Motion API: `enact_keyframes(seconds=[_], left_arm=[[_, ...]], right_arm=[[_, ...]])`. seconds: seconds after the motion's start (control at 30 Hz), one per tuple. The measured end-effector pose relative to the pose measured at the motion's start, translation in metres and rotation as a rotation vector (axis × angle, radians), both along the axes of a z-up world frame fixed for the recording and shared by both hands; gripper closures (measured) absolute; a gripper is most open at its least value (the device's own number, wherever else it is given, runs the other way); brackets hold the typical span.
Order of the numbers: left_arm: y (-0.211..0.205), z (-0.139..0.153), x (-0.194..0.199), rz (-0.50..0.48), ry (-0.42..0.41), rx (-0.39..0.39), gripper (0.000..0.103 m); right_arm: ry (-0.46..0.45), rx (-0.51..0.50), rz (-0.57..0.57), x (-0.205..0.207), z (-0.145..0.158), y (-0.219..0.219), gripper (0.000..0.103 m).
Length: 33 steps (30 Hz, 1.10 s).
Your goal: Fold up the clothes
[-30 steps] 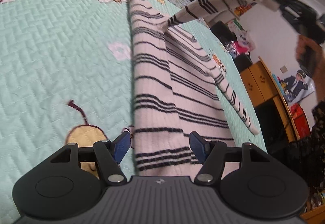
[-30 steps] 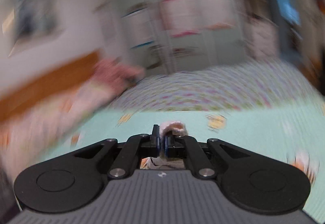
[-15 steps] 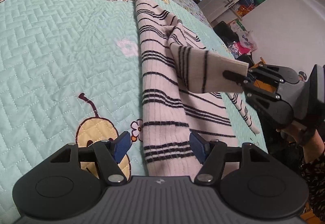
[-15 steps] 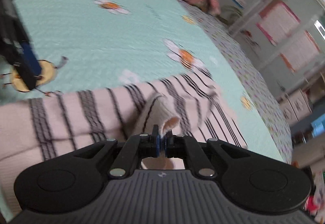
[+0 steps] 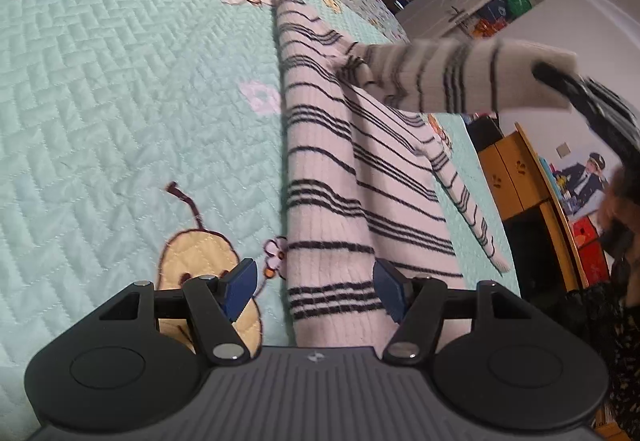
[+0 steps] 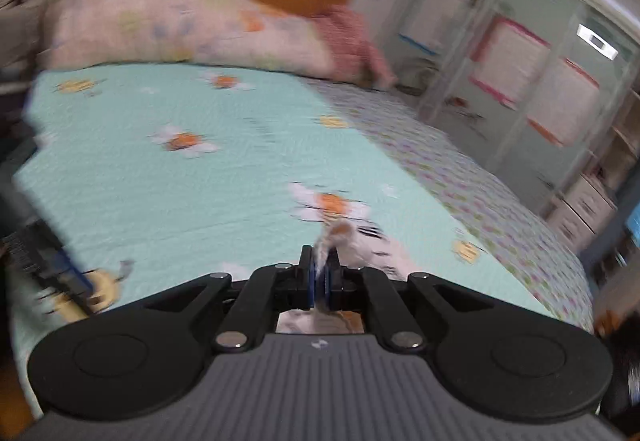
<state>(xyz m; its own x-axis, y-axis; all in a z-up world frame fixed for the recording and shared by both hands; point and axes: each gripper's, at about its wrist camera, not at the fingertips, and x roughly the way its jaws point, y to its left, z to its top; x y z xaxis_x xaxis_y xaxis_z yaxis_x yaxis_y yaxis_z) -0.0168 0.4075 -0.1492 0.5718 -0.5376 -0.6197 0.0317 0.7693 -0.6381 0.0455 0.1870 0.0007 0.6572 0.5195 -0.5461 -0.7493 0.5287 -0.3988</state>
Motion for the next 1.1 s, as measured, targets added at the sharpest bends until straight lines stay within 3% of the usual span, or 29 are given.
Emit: enact_keyframes(seconds=[0.13,0.2,0.27,0.4,0.73,0.9,1.1], left_arm=[[0.007,-0.002,-0.002,0.023,0.004,-0.002,0.037],[0.006,-0.003,-0.003,0.019,0.01,-0.004,0.037],[0.005,-0.005,-0.003,0.014,0.017,0.001,0.037],[0.008,-0.006,-0.001,0.024,0.023,-0.001,0.037],[0.006,-0.014,0.005,0.042,0.058,-0.022,0.037],[0.006,-0.012,0.005,0.052,0.065,-0.039,0.037],[0.021,-0.009,0.004,0.132,0.063,-0.053,0.037]], right_arm=[[0.03,-0.194,0.166,-0.046,-0.044,0.035,0.098],[0.043,-0.27,0.191,-0.059,-0.075,0.049,0.098],[0.047,-0.324,0.215,-0.068,-0.103,0.058,0.098],[0.049,-0.359,0.25,-0.077,-0.132,0.072,0.098],[-0.033,-0.322,0.24,-0.08,-0.103,0.058,0.098],[-0.005,-0.36,0.28,-0.084,-0.13,0.065,0.098],[-0.045,-0.277,0.231,-0.073,-0.104,0.068,0.098]])
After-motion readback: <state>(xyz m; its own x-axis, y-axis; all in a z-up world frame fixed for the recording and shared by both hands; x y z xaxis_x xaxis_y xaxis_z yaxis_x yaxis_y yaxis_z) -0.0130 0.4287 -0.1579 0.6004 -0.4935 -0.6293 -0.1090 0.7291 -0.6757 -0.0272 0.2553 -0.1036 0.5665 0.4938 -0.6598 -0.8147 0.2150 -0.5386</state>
